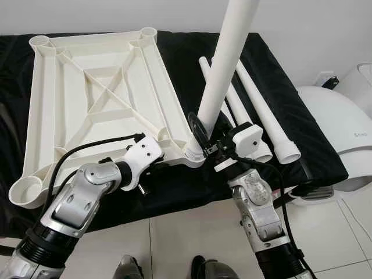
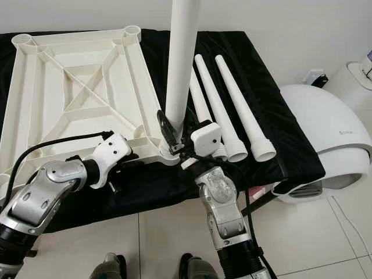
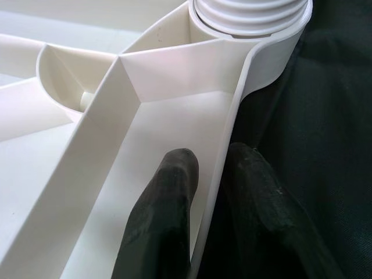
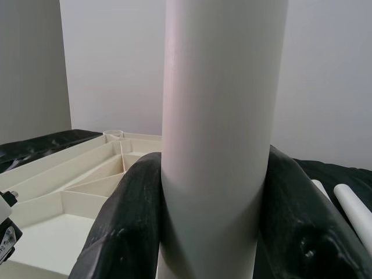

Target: Building children table

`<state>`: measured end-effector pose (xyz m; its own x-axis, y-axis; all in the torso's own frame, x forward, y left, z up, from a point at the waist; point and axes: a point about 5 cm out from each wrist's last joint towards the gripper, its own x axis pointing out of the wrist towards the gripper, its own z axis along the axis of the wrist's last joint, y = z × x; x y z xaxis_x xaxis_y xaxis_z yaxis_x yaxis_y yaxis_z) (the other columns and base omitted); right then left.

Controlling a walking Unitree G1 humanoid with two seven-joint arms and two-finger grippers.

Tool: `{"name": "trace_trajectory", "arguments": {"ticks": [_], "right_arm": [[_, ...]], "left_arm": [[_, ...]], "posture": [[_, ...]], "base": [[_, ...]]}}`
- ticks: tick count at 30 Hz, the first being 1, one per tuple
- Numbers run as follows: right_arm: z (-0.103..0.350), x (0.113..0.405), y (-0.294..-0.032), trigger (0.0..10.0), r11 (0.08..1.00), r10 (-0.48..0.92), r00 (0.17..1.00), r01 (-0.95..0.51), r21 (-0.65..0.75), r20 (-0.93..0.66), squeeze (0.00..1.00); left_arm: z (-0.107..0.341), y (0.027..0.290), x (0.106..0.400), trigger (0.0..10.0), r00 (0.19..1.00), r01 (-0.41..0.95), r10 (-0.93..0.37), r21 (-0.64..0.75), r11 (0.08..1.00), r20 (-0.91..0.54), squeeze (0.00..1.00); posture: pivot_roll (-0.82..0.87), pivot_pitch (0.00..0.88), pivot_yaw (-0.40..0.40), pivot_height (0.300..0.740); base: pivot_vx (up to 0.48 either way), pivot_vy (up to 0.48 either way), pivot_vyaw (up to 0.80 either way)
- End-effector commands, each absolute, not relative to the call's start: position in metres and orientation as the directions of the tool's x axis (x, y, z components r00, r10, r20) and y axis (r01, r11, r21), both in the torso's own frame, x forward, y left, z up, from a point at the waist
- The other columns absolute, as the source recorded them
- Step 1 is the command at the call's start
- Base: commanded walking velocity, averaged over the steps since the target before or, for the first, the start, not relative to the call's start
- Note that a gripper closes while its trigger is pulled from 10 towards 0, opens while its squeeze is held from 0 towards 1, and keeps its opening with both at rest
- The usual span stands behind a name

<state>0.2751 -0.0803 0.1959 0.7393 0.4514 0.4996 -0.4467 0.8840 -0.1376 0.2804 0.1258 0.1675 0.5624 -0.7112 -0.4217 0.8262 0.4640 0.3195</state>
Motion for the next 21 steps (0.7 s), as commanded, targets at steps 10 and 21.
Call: {"name": "trace_trajectory", "arguments": {"ticks": [10,21], "right_arm": [[0.136,0.285,-0.114,10.0,0.929,0.370,0.906,-0.361,-0.081,0.207,1.00],[0.145,0.287,-0.113,10.0,0.923,0.384,0.885,-0.374,-0.092,0.262,0.00]], "left_arm": [[0.169,0.129,0.279,10.0,0.548,0.836,-0.716,0.316,0.449,-0.432,0.00],[0.169,0.128,0.280,10.0,0.551,0.834,-0.715,0.319,0.450,-0.430,0.00]], "posture": [[0.06,0.211,-0.061,0.740],[0.06,0.202,-0.062,0.740]], "base": [[0.000,0.000,0.00],[0.000,0.000,0.00]]}}
